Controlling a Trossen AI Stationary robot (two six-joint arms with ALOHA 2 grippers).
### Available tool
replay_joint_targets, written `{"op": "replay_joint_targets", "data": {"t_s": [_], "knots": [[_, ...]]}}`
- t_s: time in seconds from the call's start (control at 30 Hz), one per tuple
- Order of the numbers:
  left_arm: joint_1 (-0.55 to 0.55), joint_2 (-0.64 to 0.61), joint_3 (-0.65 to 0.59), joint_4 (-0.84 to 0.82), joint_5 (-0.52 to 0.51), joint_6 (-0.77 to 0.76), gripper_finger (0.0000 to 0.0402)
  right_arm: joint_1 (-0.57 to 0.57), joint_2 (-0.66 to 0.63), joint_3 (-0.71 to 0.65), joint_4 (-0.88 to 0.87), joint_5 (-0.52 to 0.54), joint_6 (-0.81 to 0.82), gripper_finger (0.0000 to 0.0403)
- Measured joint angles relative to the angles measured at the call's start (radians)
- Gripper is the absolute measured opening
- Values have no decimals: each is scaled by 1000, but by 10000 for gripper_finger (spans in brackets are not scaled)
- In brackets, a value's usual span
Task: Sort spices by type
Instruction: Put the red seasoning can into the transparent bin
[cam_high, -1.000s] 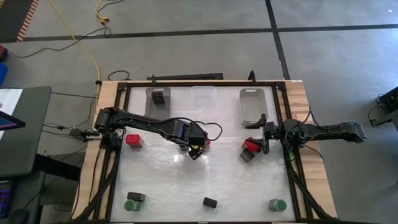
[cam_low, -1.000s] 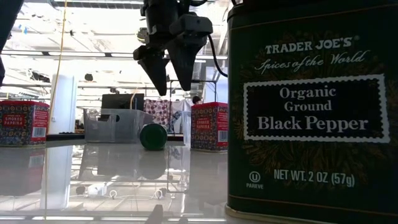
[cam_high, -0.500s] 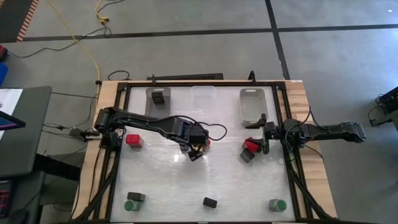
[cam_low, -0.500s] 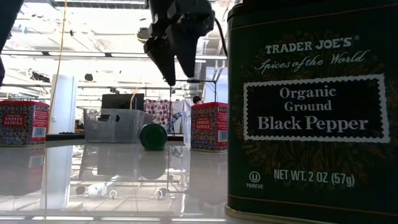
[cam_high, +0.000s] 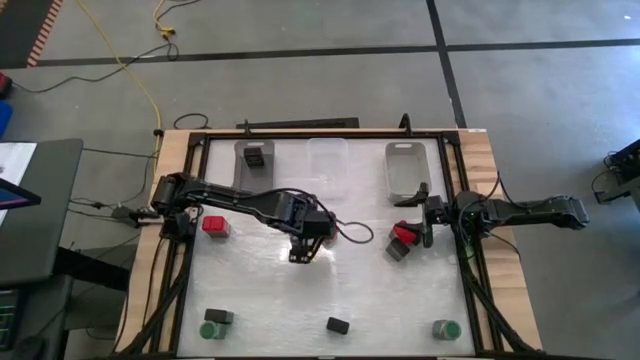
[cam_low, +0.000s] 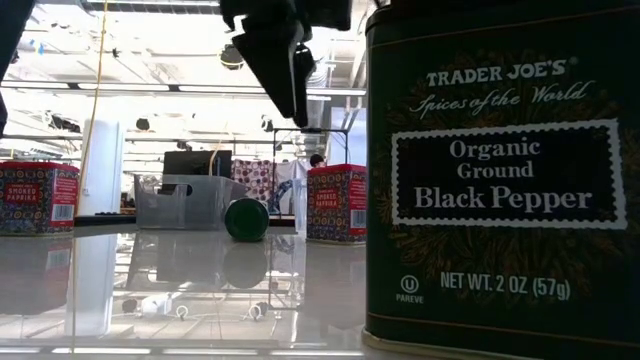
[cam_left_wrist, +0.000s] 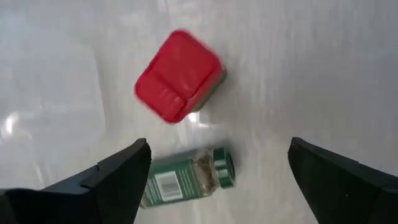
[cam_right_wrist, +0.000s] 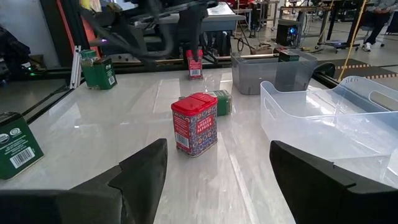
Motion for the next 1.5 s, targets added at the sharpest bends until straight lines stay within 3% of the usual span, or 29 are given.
{"op": "replay_joint_targets", "data": {"t_s": [0.53,1.17,1.5], "knots": [[-1,3,-1,119,20,597,361,0,0,0,0,0,0,312],[65,14,-15,215,183,642,355,0,0,0,0,0,0,312],[76,124,-16,229,149,770,355,0,0,0,0,0,0,312]]}}
